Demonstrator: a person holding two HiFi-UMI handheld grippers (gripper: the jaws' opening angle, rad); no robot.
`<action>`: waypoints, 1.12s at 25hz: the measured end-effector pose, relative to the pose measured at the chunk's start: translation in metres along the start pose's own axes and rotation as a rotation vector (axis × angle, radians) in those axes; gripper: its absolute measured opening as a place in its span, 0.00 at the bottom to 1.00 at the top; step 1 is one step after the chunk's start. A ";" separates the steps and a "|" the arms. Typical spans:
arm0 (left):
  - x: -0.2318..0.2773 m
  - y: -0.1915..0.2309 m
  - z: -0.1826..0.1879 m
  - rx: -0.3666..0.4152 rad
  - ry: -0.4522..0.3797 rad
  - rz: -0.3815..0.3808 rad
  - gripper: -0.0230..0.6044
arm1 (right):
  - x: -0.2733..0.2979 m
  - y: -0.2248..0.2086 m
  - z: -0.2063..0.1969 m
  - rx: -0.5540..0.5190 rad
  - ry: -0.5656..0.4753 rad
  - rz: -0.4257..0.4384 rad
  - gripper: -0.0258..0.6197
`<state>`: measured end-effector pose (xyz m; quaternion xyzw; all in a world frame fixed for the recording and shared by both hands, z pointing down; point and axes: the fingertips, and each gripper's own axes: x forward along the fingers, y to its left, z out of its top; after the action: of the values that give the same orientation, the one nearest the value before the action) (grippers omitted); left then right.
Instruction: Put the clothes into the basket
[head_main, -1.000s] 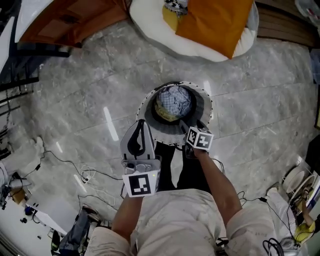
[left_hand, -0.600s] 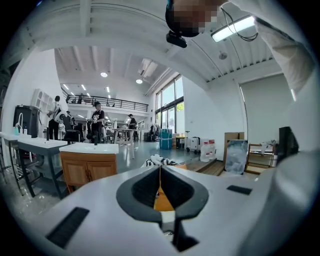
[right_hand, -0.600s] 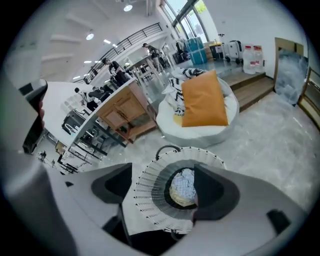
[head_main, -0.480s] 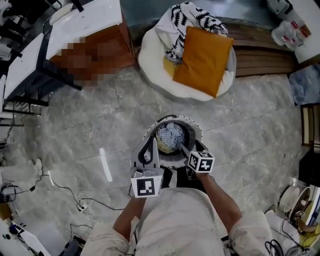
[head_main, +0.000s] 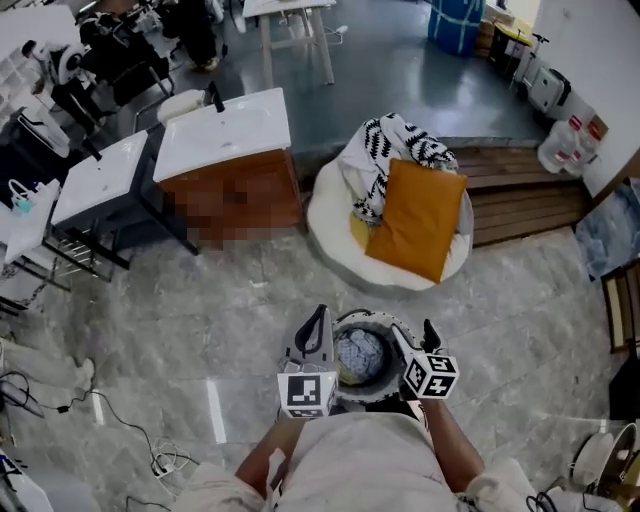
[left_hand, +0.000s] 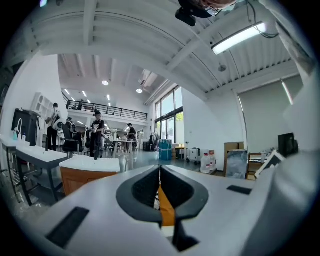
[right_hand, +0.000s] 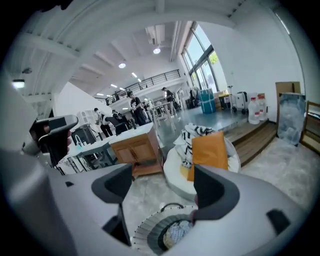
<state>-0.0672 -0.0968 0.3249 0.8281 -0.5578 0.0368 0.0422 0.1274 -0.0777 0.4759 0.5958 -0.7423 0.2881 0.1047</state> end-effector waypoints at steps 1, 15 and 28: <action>-0.001 0.002 0.010 0.011 -0.018 0.000 0.05 | -0.002 0.003 0.022 -0.018 -0.052 0.002 0.59; -0.010 0.043 0.114 0.023 -0.171 0.087 0.05 | -0.089 0.080 0.247 -0.333 -0.546 0.060 0.59; 0.002 0.041 0.143 0.049 -0.227 0.099 0.05 | -0.089 0.097 0.272 -0.455 -0.600 0.058 0.59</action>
<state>-0.1028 -0.1303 0.1841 0.7991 -0.5982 -0.0415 -0.0434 0.1111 -0.1422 0.1814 0.5938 -0.8017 -0.0684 0.0041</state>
